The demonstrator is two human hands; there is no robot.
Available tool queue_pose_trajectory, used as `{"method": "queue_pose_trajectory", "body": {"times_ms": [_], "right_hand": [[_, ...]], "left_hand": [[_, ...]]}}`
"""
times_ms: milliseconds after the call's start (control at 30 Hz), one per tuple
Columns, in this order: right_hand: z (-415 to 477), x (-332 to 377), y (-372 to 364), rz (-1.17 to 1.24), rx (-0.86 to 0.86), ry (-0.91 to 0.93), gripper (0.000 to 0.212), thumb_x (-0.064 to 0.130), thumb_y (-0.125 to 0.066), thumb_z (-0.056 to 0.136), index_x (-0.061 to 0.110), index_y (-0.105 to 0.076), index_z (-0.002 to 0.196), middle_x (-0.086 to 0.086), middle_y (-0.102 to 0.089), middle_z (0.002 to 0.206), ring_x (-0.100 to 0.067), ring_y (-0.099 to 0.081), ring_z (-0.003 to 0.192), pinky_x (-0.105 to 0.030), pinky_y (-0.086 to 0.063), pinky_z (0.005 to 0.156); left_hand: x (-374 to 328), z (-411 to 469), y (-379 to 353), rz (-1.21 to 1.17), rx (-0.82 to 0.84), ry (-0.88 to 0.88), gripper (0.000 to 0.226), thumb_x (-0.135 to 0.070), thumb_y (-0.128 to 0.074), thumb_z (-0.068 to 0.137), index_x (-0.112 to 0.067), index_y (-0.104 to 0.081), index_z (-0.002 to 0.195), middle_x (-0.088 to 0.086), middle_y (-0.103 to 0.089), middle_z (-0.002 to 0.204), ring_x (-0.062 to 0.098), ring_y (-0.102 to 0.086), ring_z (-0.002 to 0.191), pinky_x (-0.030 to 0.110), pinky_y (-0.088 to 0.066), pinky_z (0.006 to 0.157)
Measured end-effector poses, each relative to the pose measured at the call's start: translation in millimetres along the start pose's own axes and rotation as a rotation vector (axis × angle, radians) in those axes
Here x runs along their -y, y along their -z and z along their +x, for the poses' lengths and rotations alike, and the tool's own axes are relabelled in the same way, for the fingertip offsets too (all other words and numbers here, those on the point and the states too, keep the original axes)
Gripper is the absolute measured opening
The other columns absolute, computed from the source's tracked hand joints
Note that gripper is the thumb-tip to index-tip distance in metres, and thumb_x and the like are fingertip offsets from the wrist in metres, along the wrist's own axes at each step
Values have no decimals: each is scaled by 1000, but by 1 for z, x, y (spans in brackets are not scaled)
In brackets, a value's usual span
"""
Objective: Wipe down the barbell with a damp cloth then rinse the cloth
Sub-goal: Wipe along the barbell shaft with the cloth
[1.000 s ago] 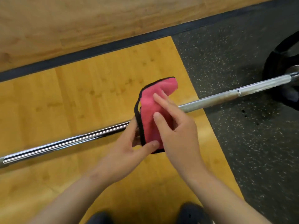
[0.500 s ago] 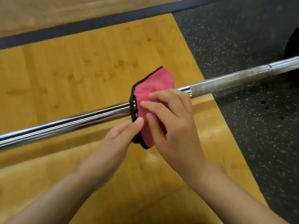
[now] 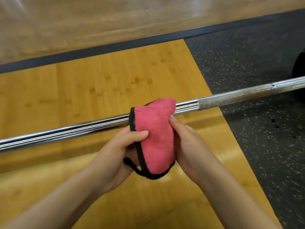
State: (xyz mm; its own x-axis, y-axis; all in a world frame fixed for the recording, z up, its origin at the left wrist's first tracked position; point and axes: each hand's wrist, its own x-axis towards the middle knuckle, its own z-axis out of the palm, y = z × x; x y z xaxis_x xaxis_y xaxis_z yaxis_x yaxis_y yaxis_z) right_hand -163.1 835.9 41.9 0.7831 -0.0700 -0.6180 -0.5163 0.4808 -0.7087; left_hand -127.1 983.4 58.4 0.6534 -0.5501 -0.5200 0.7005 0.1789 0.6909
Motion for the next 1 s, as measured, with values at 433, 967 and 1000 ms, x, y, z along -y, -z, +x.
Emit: {"method": "queue_pose_trajectory", "body": {"times_ms": [433, 967, 1000], "right_hand": [[-6, 24, 42, -499, -375, 591, 32, -9, -59, 83, 20, -50, 93, 6, -64, 105, -7, -56, 58, -19, -45, 59], [46, -8, -7, -1673, -284, 956, 39, 38, -37, 98, 18, -59, 123, 4, -62, 115, -21, -55, 109, -37, -32, 105], [46, -4, 1, -1663, -329, 947, 39, 38, -35, 99, 19, -60, 121, 4, -62, 113, -20, -55, 109, -36, -31, 104]], "left_hand": [[1, 5, 6, 635, -146, -329, 22, -27, -61, 86, -19, -68, 105, -6, -72, 102, 13, -70, 93, 57, -54, 78], [-2, 25, 45, 2063, -469, -639, 50, -17, -79, 65, -3, -58, 108, 11, -59, 89, 34, -57, 80, 41, -41, 69], [-4, 26, 47, 2080, -459, -660, 46, -16, -79, 65, -3, -58, 104, 10, -59, 85, 33, -57, 75, 39, -40, 63]]}}
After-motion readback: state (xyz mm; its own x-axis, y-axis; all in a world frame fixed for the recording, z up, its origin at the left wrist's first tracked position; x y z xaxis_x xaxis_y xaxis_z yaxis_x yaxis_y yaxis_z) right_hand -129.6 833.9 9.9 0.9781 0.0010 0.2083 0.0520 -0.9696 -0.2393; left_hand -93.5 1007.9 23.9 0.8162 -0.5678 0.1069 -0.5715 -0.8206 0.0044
